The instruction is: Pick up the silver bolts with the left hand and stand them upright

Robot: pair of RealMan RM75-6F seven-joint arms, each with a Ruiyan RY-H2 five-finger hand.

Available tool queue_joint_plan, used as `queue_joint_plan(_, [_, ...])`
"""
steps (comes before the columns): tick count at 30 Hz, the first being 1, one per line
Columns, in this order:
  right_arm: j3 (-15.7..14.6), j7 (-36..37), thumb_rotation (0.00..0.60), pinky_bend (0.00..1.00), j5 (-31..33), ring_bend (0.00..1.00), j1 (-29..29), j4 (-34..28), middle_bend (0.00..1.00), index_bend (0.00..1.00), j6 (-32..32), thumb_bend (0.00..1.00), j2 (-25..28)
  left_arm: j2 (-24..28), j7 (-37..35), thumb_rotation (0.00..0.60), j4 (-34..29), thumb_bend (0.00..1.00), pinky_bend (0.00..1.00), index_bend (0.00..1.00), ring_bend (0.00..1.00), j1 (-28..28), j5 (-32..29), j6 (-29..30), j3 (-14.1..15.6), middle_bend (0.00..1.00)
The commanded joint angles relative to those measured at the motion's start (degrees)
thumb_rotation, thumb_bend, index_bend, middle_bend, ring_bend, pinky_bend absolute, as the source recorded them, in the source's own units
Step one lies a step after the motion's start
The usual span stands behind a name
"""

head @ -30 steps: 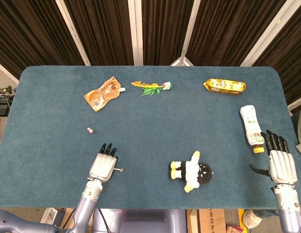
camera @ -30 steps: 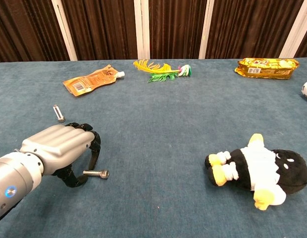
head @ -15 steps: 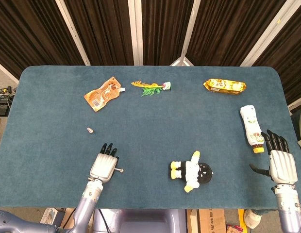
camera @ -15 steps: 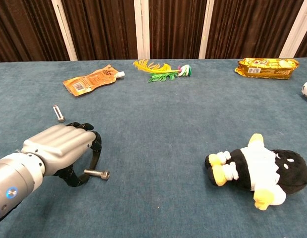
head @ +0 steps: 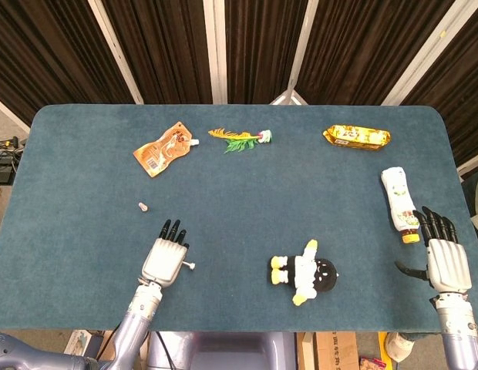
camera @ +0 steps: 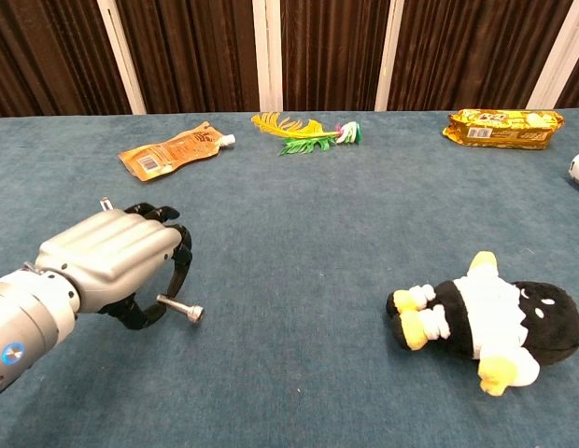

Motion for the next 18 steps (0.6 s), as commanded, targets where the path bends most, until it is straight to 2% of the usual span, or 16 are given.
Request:
queue_joint_plan(1, [-0.01,0.18,0.600,0.00,-0.01,0.02,0.05,-0.02,0.07,0.12,-0.15,0.05,-0.01,0.69,3.54,0.600,1.91,0.55,0.00,0.58,0.00,-0.81,4.74,1.90,1.86,0.20])
queue_joint_plan(9, [-0.15,1.05,0.600,0.00,-0.26,0.02,0.09,-0.20,0.07,0.12,-0.46,0.05,0.25,3.24,11.18,0.600,6.33,0.55,0.00,0.58,0.00,-2.33,13.74,3.51,5.00,0.19])
queue_joint_plan(18, [-0.35,1.12,0.600,0.00,-0.38,0.02,0.26,-0.28,0.07,0.12,-0.94,0.05,0.18,6.67,18.15,0.600,10.58,0.55,0.00,0.58,0.00,-3.79,18.73,0.84,7.47,0.19])
